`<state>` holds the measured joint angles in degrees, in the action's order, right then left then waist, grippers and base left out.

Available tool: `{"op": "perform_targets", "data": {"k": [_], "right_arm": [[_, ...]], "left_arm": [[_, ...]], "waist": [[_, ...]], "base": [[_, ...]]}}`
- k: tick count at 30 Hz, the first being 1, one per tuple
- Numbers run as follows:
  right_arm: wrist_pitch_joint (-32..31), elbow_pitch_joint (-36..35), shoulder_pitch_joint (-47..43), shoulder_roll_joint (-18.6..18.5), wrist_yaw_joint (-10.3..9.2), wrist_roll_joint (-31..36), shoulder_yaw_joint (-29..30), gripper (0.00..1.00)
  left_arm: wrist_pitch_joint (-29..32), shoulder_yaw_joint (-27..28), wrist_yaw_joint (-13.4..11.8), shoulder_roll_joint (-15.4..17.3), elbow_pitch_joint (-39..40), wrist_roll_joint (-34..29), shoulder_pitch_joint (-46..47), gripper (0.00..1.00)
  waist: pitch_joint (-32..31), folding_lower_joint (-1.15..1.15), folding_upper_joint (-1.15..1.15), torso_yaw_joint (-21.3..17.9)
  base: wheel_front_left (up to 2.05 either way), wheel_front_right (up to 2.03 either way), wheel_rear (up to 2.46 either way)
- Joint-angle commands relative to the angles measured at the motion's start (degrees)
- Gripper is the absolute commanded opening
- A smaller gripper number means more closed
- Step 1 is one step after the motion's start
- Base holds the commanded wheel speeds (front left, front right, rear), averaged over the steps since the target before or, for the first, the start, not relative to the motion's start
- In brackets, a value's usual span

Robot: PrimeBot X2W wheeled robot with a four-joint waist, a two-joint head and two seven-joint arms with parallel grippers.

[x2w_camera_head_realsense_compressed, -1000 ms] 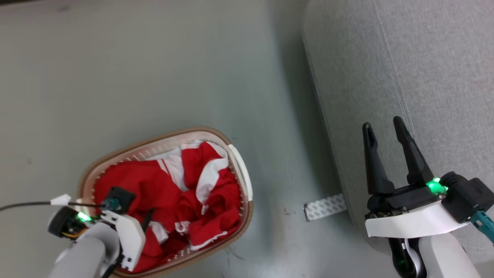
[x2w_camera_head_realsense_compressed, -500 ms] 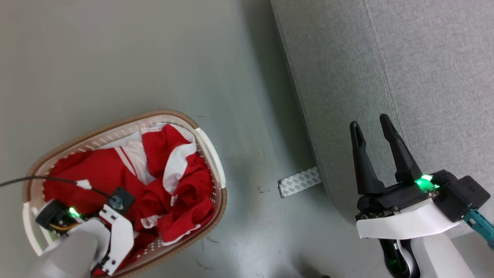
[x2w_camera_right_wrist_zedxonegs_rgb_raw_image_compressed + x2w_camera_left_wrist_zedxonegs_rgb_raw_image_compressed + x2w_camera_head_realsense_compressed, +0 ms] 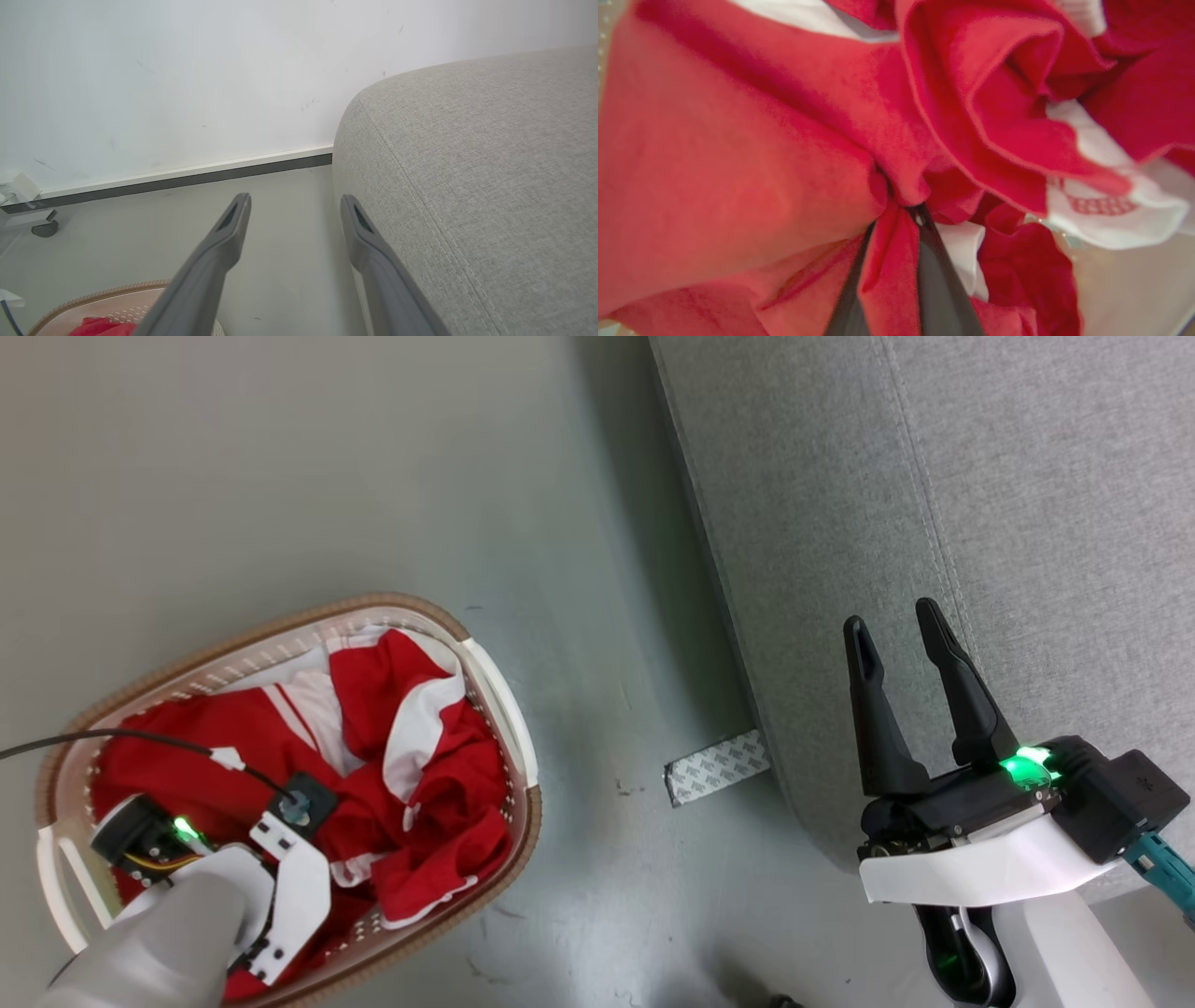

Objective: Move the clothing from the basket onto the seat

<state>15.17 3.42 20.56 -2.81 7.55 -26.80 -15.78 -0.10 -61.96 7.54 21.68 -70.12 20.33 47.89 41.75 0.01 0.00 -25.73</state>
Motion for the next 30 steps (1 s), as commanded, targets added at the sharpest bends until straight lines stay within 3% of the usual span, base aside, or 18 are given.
{"op": "perform_targets", "data": {"k": [1, 6, 15, 30], "right_arm": [[-0.03, -0.13, 0.41, -0.15, -0.12, 0.48, 0.25, 1.0], [-0.03, 0.51, 0.23, -0.17, -0.12, 1.67, 1.06, 1.0], [-0.03, 2.32, -1.21, -0.18, -0.12, 5.69, 3.34, 1.0], [-0.04, 6.57, -5.34, -0.19, -0.12, 7.36, 5.13, 1.0]], "left_arm": [[-0.5, -0.33, -0.11, -0.2, -0.32, 1.03, 0.16, 0.0], [-3.41, -0.74, -0.1, -1.51, -0.71, 3.0, -1.01, 0.0], [-10.44, -0.98, -0.11, -5.5, 0.34, 6.69, -2.77, 0.0], [-15.06, 5.14, -0.11, -10.47, 7.45, 19.09, -9.11, 0.0]], "waist": [[-0.53, -0.01, 0.0, 0.17], [-3.52, -0.01, 0.0, 1.37], [-14.38, -0.01, 0.0, 6.63], [-30.95, -0.01, 0.0, 15.31]], "base": [[0.0, 0.0, 0.0], [0.0, 0.0, 0.0], [0.0, 0.0, 0.0], [0.0, 0.0, 0.0]]}}
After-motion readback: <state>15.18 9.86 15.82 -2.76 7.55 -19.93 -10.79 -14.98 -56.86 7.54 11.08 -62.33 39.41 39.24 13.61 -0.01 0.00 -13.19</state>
